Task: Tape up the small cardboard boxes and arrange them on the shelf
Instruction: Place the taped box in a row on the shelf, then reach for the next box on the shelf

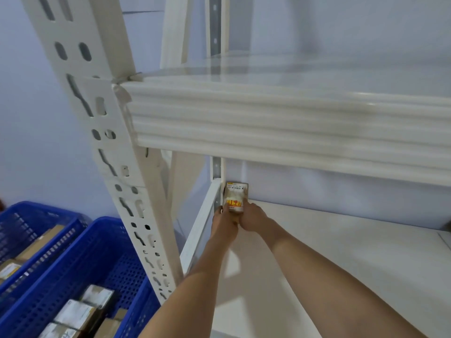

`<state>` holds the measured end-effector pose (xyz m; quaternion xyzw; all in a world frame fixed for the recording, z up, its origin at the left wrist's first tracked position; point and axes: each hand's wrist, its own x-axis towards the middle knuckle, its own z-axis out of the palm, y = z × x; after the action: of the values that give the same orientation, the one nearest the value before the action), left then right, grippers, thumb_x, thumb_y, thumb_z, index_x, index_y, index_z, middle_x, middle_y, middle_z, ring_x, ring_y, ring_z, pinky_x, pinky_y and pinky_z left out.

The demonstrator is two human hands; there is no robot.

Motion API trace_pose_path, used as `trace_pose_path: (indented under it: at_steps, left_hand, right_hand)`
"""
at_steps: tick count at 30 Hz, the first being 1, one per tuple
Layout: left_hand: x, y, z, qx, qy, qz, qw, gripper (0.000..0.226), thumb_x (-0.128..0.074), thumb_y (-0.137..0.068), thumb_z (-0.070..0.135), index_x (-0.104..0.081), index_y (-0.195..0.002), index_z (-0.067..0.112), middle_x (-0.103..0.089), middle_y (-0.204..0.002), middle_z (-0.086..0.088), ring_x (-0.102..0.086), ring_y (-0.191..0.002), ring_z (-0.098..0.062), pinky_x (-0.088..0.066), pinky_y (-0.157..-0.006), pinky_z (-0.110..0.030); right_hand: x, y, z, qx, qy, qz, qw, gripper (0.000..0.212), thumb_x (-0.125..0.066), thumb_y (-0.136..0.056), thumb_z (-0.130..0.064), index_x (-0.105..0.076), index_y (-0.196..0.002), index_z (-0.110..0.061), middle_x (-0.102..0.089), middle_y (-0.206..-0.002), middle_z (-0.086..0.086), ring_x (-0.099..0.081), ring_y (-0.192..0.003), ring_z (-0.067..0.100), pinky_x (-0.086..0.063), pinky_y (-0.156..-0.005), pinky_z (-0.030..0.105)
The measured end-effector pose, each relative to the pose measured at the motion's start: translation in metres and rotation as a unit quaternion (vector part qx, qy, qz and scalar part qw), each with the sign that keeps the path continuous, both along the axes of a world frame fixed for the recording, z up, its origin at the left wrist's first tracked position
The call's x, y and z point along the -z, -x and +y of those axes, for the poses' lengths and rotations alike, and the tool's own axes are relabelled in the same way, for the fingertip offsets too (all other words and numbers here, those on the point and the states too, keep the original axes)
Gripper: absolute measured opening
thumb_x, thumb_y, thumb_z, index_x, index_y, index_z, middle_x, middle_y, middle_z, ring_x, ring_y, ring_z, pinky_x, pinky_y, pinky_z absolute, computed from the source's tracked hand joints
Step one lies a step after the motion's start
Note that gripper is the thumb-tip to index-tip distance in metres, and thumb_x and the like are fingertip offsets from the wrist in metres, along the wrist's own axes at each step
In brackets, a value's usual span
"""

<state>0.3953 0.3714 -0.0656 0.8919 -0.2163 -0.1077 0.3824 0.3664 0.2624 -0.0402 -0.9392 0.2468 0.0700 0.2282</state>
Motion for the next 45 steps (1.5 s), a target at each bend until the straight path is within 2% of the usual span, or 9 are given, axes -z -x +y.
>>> trace_pose_path:
  at_steps: [3,7,11,14,16,21,25,32,45]
  left_hand:
    - [0.003,-0.006,-0.005,0.005,0.004,0.003,1.0,0.05,-0.05,-0.098,0.003,-0.044,-0.147,0.007,-0.04,-0.152,-0.016,-0.043,-0.137,-0.031,-0.038,-0.107,-0.032]
    - [0.006,-0.007,-0.01,0.007,-0.027,-0.033,0.999,0.057,-0.044,-0.102,0.014,-0.027,-0.156,0.012,-0.035,-0.154,-0.017,-0.042,-0.137,-0.035,-0.037,-0.114,-0.042]
    - [0.003,0.002,-0.012,-0.02,-0.05,-0.014,0.998,0.065,-0.046,-0.104,0.02,-0.015,-0.16,0.016,-0.009,-0.164,-0.021,-0.015,-0.15,-0.042,-0.021,-0.122,-0.049]
    - [-0.003,0.016,-0.007,0.001,-0.032,-0.1,0.994,0.055,-0.049,-0.101,0.013,-0.034,-0.154,0.012,-0.024,-0.162,-0.017,-0.013,-0.151,-0.039,-0.018,-0.122,-0.048]
    - [-0.008,0.028,-0.007,0.023,-0.04,-0.144,0.989,0.048,-0.052,-0.099,0.011,-0.047,-0.146,0.011,-0.039,-0.155,-0.014,-0.022,-0.149,-0.035,-0.018,-0.122,-0.047]
    - [-0.027,0.069,-0.02,0.051,-0.031,-0.051,0.997,0.06,-0.052,-0.101,0.017,-0.028,-0.156,0.011,-0.023,-0.163,-0.013,-0.012,-0.153,-0.029,-0.016,-0.122,-0.04]
    - [-0.045,0.111,-0.034,0.097,-0.066,0.035,0.992,0.062,-0.048,-0.101,0.016,-0.025,-0.158,0.02,-0.009,-0.166,-0.008,-0.016,-0.151,-0.029,-0.033,-0.117,-0.043]
    - [-0.074,0.21,-0.095,0.227,-0.092,-0.005,0.969,0.06,-0.052,-0.101,0.018,-0.029,-0.156,0.01,-0.028,-0.159,-0.017,-0.029,-0.147,-0.032,-0.033,-0.117,-0.04]
    - [-0.092,0.482,-0.226,0.322,-0.088,0.0,0.943,0.059,-0.052,-0.102,0.019,-0.03,-0.156,0.014,-0.022,-0.16,-0.012,-0.036,-0.143,-0.034,-0.037,-0.115,-0.041]
  right_hand:
    - [0.002,-0.005,-0.004,-0.004,0.008,0.0,1.0,0.078,-0.057,-0.098,-0.035,-0.015,-0.161,-0.014,-0.053,-0.137,0.02,-0.056,-0.123,0.036,-0.046,-0.096,0.038]
    - [0.008,-0.005,-0.007,-0.015,0.021,0.004,1.0,0.084,-0.055,-0.1,-0.031,-0.001,-0.162,-0.014,-0.053,-0.138,0.02,-0.056,-0.123,0.035,-0.047,-0.099,0.039]
    - [0.006,0.004,-0.002,0.019,-0.056,-0.036,0.998,0.096,-0.056,-0.1,-0.026,0.018,-0.16,-0.016,-0.048,-0.147,0.021,-0.054,-0.128,0.038,-0.045,-0.105,0.042]
    - [-0.001,0.023,0.001,0.064,-0.051,-0.048,0.996,0.091,-0.053,-0.101,-0.033,0.015,-0.16,-0.017,-0.018,-0.162,0.026,-0.036,-0.142,0.045,-0.033,-0.116,0.052]
    - [-0.003,0.041,0.002,0.072,-0.042,-0.04,0.996,0.085,-0.049,-0.103,-0.033,0.011,-0.161,-0.016,-0.015,-0.163,0.024,-0.034,-0.142,0.046,-0.031,-0.116,0.053]
    - [-0.016,0.095,-0.008,0.128,-0.062,-0.014,0.99,0.074,-0.039,-0.107,-0.038,0.006,-0.162,-0.018,-0.011,-0.167,0.015,-0.029,-0.147,0.041,-0.028,-0.119,0.051]
    - [-0.031,0.156,-0.023,0.185,-0.069,-0.008,0.98,0.073,-0.037,-0.107,-0.042,0.003,-0.162,-0.016,-0.012,-0.167,0.017,-0.03,-0.147,0.042,-0.029,-0.119,0.052]
    - [-0.053,0.28,-0.077,0.29,-0.048,-0.016,0.956,0.07,-0.036,-0.107,-0.044,-0.002,-0.162,-0.017,-0.014,-0.166,0.016,-0.03,-0.147,0.039,-0.03,-0.118,0.051]
    - [-0.08,0.583,-0.198,0.398,-0.063,-0.085,0.911,0.067,-0.039,-0.108,-0.036,-0.008,-0.161,-0.01,-0.027,-0.159,0.021,-0.036,-0.143,0.038,-0.036,-0.115,0.045]
